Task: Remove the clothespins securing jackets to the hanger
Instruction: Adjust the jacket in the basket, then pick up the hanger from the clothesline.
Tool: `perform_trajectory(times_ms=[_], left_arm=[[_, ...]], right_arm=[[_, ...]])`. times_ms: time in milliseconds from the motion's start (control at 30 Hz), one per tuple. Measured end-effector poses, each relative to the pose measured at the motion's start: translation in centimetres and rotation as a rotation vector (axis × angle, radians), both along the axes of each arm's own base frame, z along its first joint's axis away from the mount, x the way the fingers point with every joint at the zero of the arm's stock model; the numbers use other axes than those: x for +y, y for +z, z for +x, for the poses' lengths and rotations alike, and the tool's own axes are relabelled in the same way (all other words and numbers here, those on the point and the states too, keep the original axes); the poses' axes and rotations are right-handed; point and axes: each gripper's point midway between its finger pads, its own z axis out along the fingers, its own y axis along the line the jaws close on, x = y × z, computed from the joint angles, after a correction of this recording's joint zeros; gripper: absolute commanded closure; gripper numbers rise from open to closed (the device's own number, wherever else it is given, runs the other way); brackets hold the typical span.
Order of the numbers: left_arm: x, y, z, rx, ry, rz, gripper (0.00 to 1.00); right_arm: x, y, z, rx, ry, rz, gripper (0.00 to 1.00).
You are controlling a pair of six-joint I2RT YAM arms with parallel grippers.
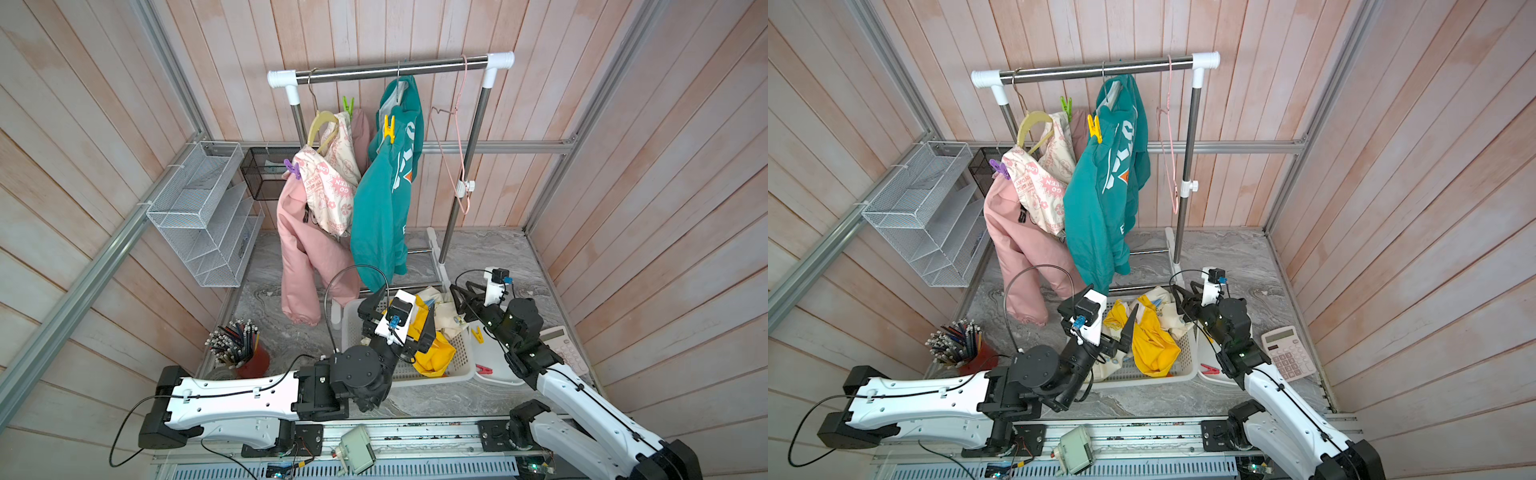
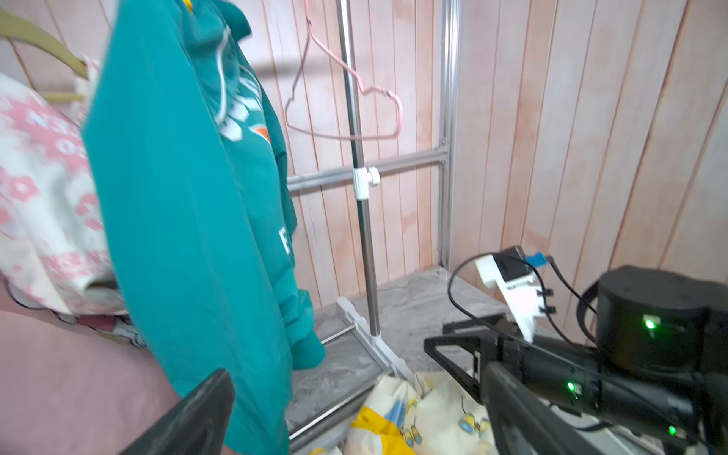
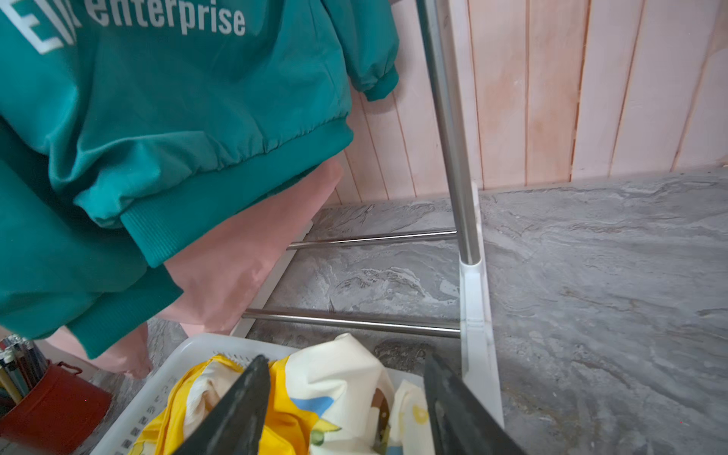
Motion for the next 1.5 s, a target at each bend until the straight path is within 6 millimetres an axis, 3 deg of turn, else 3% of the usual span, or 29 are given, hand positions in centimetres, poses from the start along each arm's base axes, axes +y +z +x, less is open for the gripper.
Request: perform_trajectory(times_ms=[100,333,433,533,633,767,1033,1167,1367,1500], left_arm=[[1.3,3.7,0.9,-0.048,0.048,-0.023,0.00],[5.7,12.6,5.6,-0.105,0.177,-0.120,0.00],[6.4,15.2,7.1,-0.127,0.184,-0.134,0.01],[6.0,16.9,9.0,-0.131,0.163,-0.125,0.12],[5.4,17.3,11.8,-0.111,0.143,-0.091,0.22],[4.6,16.7,15.3,-0.069,0.131,-0.039,0.27],[3.2,15.3,20.0,0.014,0.069,-0.003,0.47],[3.0,14.5,21.0,0.039,0.052,0.002,0.51],[2.3,14.6,21.0,0.043,0.010,-0.011,0.72],[2.0,14.9,21.1,0.037,-0.004,-0.020,0.77]], right_arm=[[-1.0,0.2,0.4,-0.008,-0.011,0.006,0.36],[-1.1,0.2,0.7,-0.008,0.015,0.016,0.36],[-0.9,0.2,0.6,-0.010,0.025,0.018,0.36],[-0.9,0.3,0.6,-0.013,0.028,0.019,0.36],[-0.9,0.3,0.6,-0.013,0.029,0.019,0.36],[-1.0,0.3,0.7,-0.013,0.027,0.019,0.36],[-1.2,0.3,0.7,-0.013,0.021,0.019,0.36],[-1.3,0.4,0.6,-0.016,0.018,0.020,0.36],[-1.5,0.1,0.3,-0.009,0.013,0.024,0.36],[-1.6,-0.5,0.1,0.012,0.007,0.029,0.36]])
